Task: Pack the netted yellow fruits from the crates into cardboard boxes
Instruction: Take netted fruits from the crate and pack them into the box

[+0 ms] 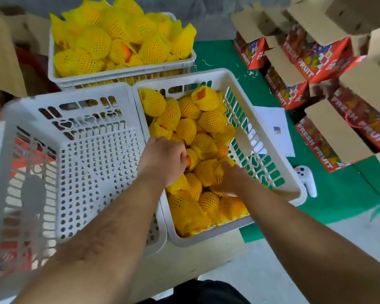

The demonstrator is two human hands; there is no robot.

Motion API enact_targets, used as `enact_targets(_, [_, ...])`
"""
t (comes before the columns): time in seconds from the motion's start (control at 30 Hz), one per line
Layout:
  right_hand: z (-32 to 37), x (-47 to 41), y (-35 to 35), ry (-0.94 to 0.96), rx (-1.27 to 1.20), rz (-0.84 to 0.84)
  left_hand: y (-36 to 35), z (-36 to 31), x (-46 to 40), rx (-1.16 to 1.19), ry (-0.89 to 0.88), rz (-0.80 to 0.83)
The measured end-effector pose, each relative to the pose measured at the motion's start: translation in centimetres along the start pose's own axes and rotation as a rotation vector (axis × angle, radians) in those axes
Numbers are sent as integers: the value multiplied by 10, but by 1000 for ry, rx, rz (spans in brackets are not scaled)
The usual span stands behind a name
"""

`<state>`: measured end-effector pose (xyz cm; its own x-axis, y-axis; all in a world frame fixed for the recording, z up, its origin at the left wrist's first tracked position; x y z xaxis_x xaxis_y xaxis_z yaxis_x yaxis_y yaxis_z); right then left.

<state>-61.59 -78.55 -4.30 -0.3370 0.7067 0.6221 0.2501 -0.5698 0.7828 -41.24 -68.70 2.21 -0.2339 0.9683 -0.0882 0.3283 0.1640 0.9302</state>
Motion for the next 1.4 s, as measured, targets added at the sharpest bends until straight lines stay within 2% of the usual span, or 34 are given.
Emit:
enact_targets(0.27, [6, 2, -2, 68, 179, -32, -1, 2, -5, -62, 54, 125])
enact_targets(0.43, [9, 3, -1, 96, 265, -166, -4, 3, -5, -109, 47, 132])
enact_targets(0.53, [8, 3, -4, 136, 227, -118, -6, 3, -2, -106, 42, 125])
enact_targets(0.73, [15, 0, -3, 94, 426, -40, -3, 2, -3, -142, 52, 156])
enact_targets(0.9, [10, 0, -1, 107, 413, -62, -1, -1, -4, -154, 51, 191])
enact_targets(1.1, [-2, 7, 8, 89, 112, -94, -1, 0, -5, -172, 40, 195])
enact_targets(1.27, [-18, 7, 19, -56, -689, -24, -2, 1, -6, -142, 33, 214])
enact_targets(1.33, [-18, 7, 24, -42, -904, -10, -1, 0, -5, -133, -27, 262])
enact_targets(1.4, [-17, 7, 25, 23, -1059, 3, 1, -5, -3, -155, -98, 388])
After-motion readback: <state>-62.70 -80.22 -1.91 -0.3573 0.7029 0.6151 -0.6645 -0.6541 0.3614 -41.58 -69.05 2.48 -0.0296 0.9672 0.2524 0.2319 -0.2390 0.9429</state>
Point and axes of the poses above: each hand's wrist, its own x-axis away from the middle knuckle, its own y-axis out of the back of the hand, z = x × y, the point moved 1 cm from there along -x, towards the middle knuckle, and after that the axes turned 8 degrees about x, right-handed, at the moved point
